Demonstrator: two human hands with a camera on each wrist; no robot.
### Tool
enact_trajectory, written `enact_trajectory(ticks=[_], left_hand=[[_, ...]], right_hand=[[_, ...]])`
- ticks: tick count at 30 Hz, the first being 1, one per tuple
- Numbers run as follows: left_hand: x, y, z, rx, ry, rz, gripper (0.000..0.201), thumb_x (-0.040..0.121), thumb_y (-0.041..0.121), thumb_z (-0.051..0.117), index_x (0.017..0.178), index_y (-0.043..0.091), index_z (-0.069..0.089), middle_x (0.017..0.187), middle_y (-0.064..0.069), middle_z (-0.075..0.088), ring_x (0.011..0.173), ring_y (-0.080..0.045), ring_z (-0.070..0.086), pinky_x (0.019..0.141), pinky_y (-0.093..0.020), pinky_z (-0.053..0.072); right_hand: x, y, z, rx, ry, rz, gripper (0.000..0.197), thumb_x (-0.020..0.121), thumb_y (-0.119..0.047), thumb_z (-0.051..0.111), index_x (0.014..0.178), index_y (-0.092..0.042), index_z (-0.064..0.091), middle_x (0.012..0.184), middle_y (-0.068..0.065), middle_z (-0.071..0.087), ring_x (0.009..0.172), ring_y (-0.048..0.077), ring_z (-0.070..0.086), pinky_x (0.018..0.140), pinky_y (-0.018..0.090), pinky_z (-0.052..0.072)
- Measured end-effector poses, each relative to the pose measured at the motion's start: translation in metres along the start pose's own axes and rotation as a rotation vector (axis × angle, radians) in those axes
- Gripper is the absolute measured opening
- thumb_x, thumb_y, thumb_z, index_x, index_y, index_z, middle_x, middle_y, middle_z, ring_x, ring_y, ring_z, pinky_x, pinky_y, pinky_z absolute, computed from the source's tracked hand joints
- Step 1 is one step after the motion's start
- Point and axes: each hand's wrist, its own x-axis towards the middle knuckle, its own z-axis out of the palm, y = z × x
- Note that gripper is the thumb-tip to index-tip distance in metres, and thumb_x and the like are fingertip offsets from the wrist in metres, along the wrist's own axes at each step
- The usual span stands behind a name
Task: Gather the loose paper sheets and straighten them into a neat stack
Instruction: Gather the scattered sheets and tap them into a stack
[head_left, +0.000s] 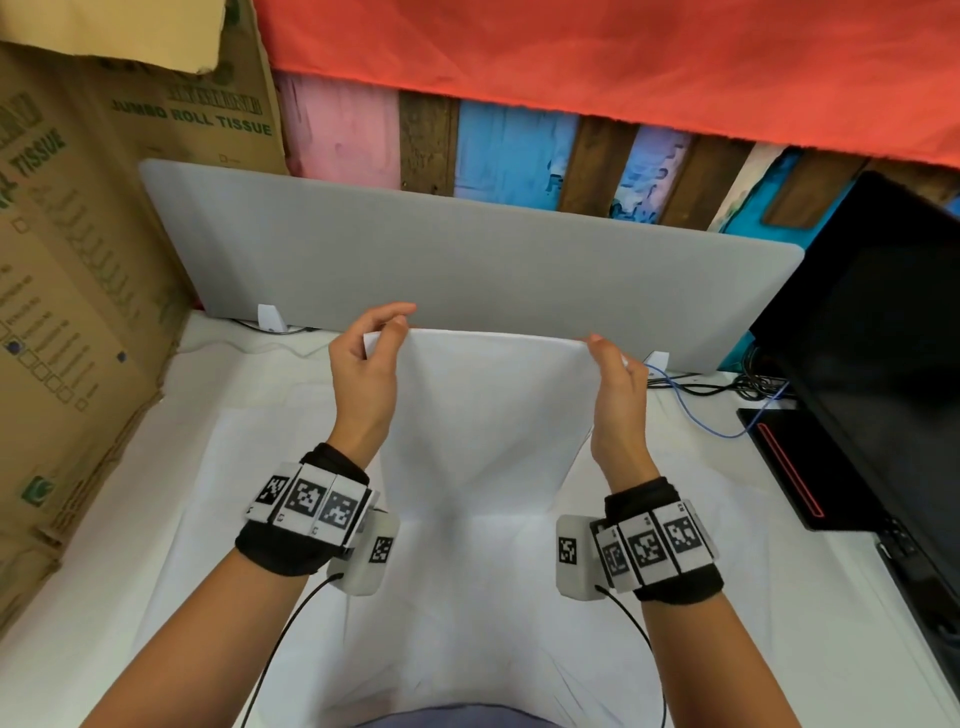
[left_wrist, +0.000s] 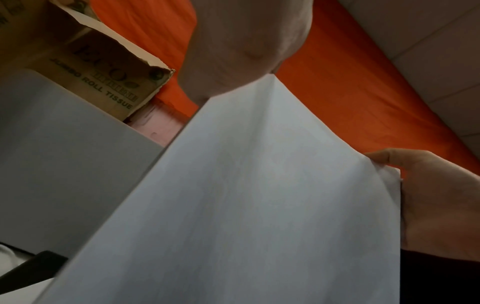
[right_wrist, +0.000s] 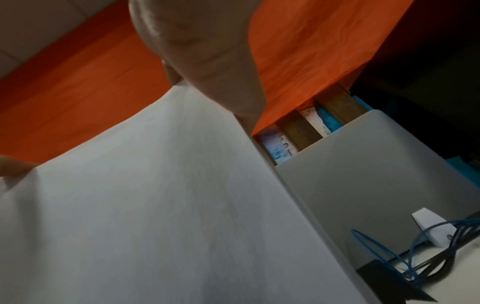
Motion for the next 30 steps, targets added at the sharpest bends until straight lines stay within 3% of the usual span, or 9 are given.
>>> enact_trajectory(ticks=[5,10,13,16,18,20,23,26,30], left_hand=[[-0.001,-0.005,-0.009,-0.033,-0.198,-0.074,0.015,0.077,0.025,0.064,0.092,0.026,0.065,0.084,0.014,0.067,0.078,-0.001,0.061,0.073,-0.013,0.048],[-0.016,-0.051,-0.037,0.065,-0.433,-0.38,0.049,0.057,0.025,0.078,0.103,0.022,0.062,0.091,0.013,0.073,0.087,-0.002,0.068,0.074,-0.018,0.053],[-0.034,-0.081,-0.048,0.157,-0.437,-0.502,0.052,0.069,0.014,0.076,0.116,0.018,0.056,0.101,0.012,0.068,0.088,0.003,0.065,0.088,-0.027,0.049],[-0.045,-0.095,-0.054,0.277,-0.458,-0.546,0.037,0.082,0.009,0.067,0.117,0.011,0.056,0.099,0.007,0.068,0.092,-0.007,0.065,0.091,-0.031,0.047],[-0.045,-0.1,-0.057,0.345,-0.392,-0.529,0.036,0.084,0.011,0.064,0.118,0.0,0.056,0.106,-0.009,0.064,0.096,-0.022,0.061,0.087,-0.032,0.047],[-0.043,-0.105,-0.064,0.349,-0.337,-0.513,0.036,0.086,0.01,0.061,0.119,-0.003,0.055,0.11,-0.014,0.061,0.097,-0.024,0.058,0.083,-0.033,0.047],[-0.041,-0.11,-0.081,0.331,-0.266,-0.53,0.034,0.087,0.008,0.059,0.119,-0.002,0.055,0.113,-0.016,0.061,0.098,-0.025,0.058,0.086,-0.036,0.046],[-0.048,-0.118,-0.097,0.337,-0.24,-0.572,0.035,0.086,0.006,0.059,0.119,-0.005,0.054,0.116,-0.022,0.06,0.1,-0.027,0.057,0.092,-0.039,0.045],[-0.061,-0.133,-0.106,0.367,-0.236,-0.626,0.036,0.085,0.004,0.06,0.118,-0.009,0.054,0.116,-0.028,0.059,0.102,-0.03,0.058,0.091,-0.037,0.042]], right_hand=[[0.005,0.006,-0.011,-0.111,-0.189,-0.028,0.007,0.088,-0.015,0.058,0.085,-0.017,0.064,0.077,-0.007,0.065,0.067,0.001,0.061,0.063,0.013,0.048],[-0.001,0.047,-0.026,-0.273,-0.309,0.192,0.028,0.077,0.003,0.068,0.088,-0.022,0.062,0.091,-0.007,0.067,0.078,0.005,0.066,0.075,0.025,0.052],[-0.009,0.055,-0.017,-0.164,-0.162,0.19,0.022,0.081,-0.002,0.065,0.083,-0.023,0.061,0.085,-0.008,0.066,0.076,0.005,0.064,0.071,0.019,0.053],[-0.002,0.052,-0.018,-0.046,-0.06,0.135,0.018,0.085,-0.006,0.063,0.102,-0.01,0.061,0.093,-0.002,0.067,0.08,0.007,0.065,0.073,0.02,0.055],[0.004,0.055,-0.031,-0.158,-0.118,0.077,0.027,0.087,-0.006,0.059,0.114,-0.006,0.057,0.1,0.002,0.066,0.086,0.006,0.064,0.075,0.017,0.053],[0.011,0.07,-0.061,-0.398,-0.101,0.099,0.039,0.087,-0.011,0.062,0.124,-0.008,0.052,0.116,0.007,0.06,0.103,0.013,0.058,0.086,0.016,0.046],[0.015,0.105,-0.13,-0.836,0.227,0.428,0.066,0.082,-0.032,0.068,0.137,-0.013,0.037,0.139,0.017,0.041,0.127,0.032,0.041,0.103,0.037,0.037],[-0.008,0.133,-0.18,-0.934,0.516,0.817,0.095,0.077,-0.044,0.07,0.145,-0.01,0.014,0.146,0.026,0.022,0.134,0.042,0.026,0.111,0.051,0.026],[-0.024,0.16,-0.191,-0.79,0.579,0.751,0.101,0.075,-0.027,0.075,0.145,-0.004,0.006,0.142,0.029,0.032,0.129,0.043,0.036,0.106,0.05,0.033]])
